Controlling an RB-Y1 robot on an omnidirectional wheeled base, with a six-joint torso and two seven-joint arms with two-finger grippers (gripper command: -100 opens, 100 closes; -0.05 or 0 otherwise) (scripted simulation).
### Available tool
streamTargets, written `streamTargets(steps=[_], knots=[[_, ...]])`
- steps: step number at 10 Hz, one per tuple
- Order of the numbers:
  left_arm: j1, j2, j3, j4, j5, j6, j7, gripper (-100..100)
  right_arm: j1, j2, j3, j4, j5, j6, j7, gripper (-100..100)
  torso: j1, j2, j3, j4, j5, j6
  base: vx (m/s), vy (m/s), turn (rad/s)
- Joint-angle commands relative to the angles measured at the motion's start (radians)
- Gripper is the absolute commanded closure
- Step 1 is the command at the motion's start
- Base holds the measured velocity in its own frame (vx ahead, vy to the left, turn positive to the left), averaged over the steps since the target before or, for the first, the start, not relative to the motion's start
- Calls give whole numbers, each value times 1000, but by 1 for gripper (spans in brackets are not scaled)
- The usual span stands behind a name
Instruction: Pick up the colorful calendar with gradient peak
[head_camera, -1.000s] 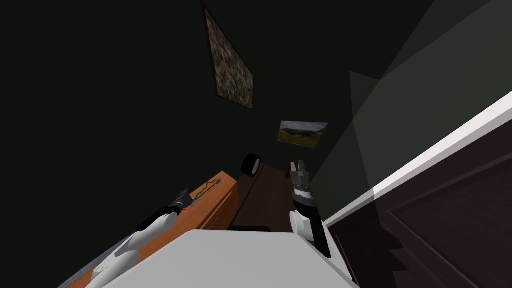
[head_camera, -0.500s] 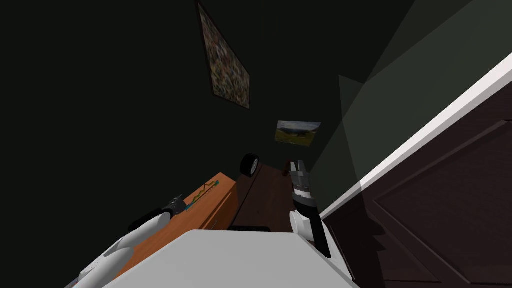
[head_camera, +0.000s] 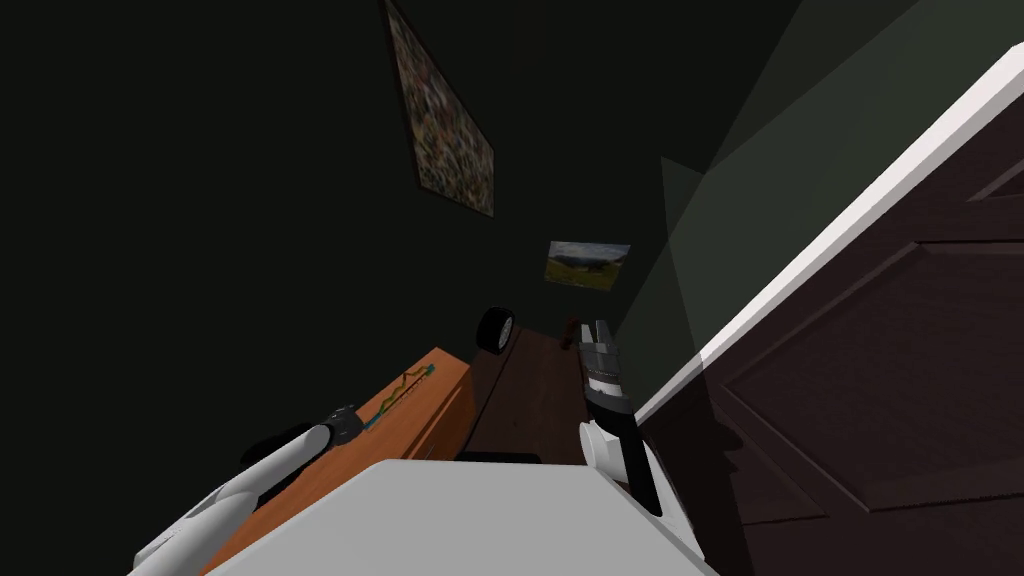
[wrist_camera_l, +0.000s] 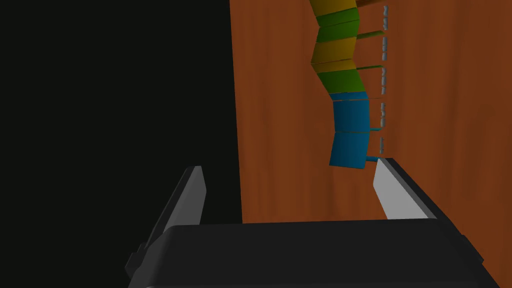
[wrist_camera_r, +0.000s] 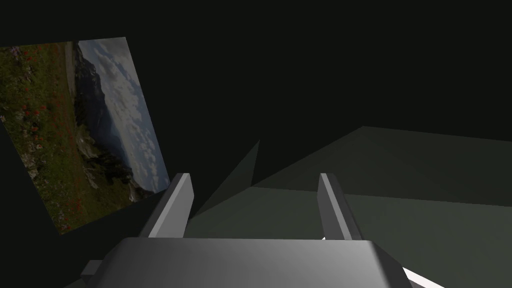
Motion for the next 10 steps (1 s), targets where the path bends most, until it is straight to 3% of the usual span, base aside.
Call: streamTargets(steps=[1, 2, 3, 4, 5, 8, 9, 10], knots=[[-23, 18, 7, 50, 27, 50, 9, -100, 0, 0, 0, 0, 0, 0, 0, 0, 0, 0, 0, 0, 0, 0, 3, 27, -168], [-23, 18, 7, 80, 27, 75, 9, -100, 0, 0, 0, 0, 0, 0, 0, 0, 0, 0, 0, 0, 0, 1, 6, 27, -97], [-45, 36, 8, 112, 62, 103, 9, -100, 0, 0, 0, 0, 0, 0, 0, 0, 0, 0, 0, 0, 0, 0, 9, 29, -153], [-45, 36, 8, 137, 62, 129, 9, -100, 0, 0, 0, 0, 0, 0, 0, 0, 0, -1, 0, 0, 0, 1, 11, 27, -82], [-67, 54, 9, 181, 94, 156, 10, -100, 0, 0, 0, 0, 0, 0, 0, 0, 0, -1, -1, 0, 0, 0, 15, 19, -135], [-89, 72, 9, 241, 124, 227, 10, -100, 0, 0, 0, 0, 0, 0, 0, 0, -1, -2, -1, 0, 0, 0, 18, 17, -106], [-110, 88, 9, 287, 152, 263, 10, -100, 0, 0, 0, 0, 0, 0, 0, 0, -1, -2, -1, 0, 0, 0, 27, 18, -154], [-110, 88, 9, 287, 152, 271, 10, -100, 0, 0, 0, 0, 0, 0, 0, 0, -1, -2, -1, 0, 0, 0, 22, 17, -90]])
